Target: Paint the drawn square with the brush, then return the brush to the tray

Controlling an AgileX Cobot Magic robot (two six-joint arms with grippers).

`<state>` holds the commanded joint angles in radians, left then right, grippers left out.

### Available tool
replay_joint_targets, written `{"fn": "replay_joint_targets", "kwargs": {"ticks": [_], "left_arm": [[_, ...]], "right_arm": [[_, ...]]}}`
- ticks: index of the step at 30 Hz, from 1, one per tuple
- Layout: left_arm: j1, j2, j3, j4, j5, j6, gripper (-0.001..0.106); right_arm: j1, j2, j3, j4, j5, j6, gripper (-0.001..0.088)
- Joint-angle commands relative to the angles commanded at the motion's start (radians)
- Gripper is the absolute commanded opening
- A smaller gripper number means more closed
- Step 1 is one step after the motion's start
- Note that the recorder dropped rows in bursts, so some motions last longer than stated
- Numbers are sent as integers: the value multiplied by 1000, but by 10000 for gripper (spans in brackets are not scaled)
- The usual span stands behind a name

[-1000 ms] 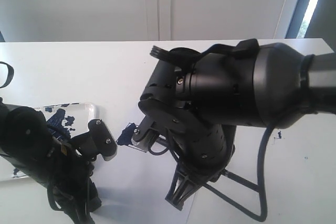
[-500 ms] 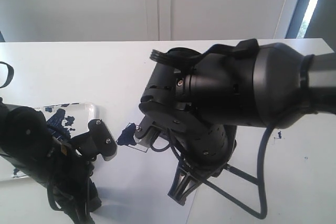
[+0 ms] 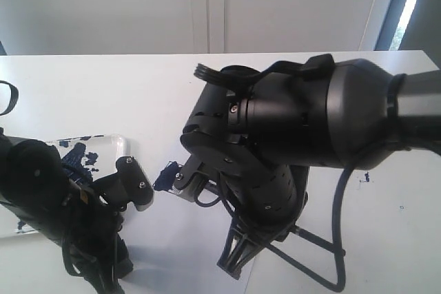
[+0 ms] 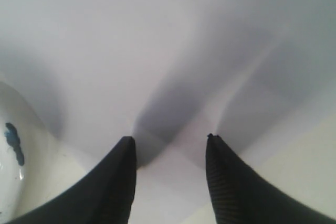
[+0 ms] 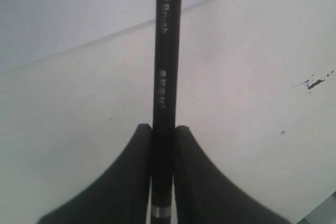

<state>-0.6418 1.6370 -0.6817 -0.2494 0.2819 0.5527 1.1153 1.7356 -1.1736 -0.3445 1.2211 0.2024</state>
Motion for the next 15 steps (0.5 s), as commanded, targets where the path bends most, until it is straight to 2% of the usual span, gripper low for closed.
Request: {"fn": "replay_joint_targets", "kwargs": {"ticks": [6,15], "left_arm": [[0,0,0,0,0,0,478],[0,0,0,0,0,-2,478]], "right_arm": [[0,0,0,57,0,-41,0],[0,-3,0,60,0,-43,0]]}}
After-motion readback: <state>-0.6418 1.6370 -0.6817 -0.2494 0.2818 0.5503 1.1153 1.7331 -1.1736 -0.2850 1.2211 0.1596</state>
